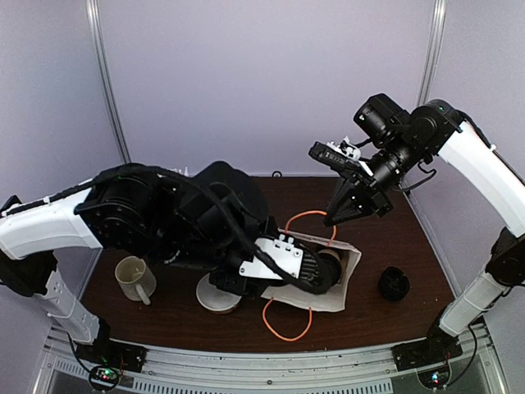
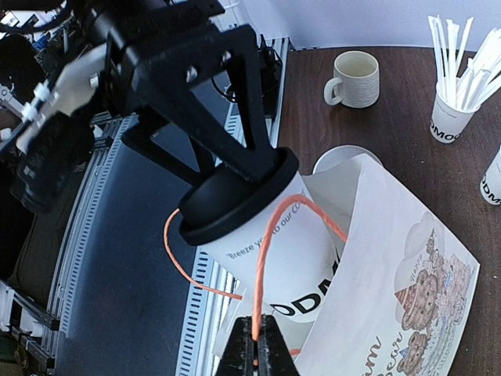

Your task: Pack the takeout coffee

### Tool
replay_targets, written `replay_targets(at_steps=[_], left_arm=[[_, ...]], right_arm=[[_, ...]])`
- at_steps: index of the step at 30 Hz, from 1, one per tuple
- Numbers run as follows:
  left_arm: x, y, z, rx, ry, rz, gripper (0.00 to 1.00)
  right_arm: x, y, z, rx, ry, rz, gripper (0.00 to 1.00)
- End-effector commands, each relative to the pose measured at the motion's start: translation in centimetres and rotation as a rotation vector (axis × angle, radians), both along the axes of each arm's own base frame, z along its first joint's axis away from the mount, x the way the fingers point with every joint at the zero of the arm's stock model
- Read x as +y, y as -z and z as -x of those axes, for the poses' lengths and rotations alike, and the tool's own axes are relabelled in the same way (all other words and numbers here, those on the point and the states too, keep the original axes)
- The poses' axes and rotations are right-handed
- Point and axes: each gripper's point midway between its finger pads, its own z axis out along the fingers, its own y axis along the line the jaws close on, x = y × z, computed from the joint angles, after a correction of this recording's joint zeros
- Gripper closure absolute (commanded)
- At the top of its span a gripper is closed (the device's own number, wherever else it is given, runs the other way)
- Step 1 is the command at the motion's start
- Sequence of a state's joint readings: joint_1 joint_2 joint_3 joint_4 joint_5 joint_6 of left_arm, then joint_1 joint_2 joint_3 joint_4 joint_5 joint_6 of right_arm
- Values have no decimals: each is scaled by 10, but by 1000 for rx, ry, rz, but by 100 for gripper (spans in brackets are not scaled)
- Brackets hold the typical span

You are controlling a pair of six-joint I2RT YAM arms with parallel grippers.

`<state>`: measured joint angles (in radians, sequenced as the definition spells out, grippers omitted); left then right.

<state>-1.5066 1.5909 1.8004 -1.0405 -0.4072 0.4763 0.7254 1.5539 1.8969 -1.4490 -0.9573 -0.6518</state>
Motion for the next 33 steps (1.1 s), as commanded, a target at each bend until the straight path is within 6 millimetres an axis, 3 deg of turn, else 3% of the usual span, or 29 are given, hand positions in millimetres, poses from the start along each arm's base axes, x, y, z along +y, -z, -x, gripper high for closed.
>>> replay_targets(at_steps=[1,12,16,33], left_arm=[[-6,3,-12,-128,-17,-38,41],[-20,41,-28,-309,23,-221,42],[-29,47,-28,-286,49,-222,42],[-39,74,-69,-247,-84,-280,42]], right_arm=[[-1,-7,11,3,-30,-28,100],[0,-11,13,-1,-29,-44,100],[1,-11,13,4,-31,-48,100],[4,-14,13,15,-28,-65,100]])
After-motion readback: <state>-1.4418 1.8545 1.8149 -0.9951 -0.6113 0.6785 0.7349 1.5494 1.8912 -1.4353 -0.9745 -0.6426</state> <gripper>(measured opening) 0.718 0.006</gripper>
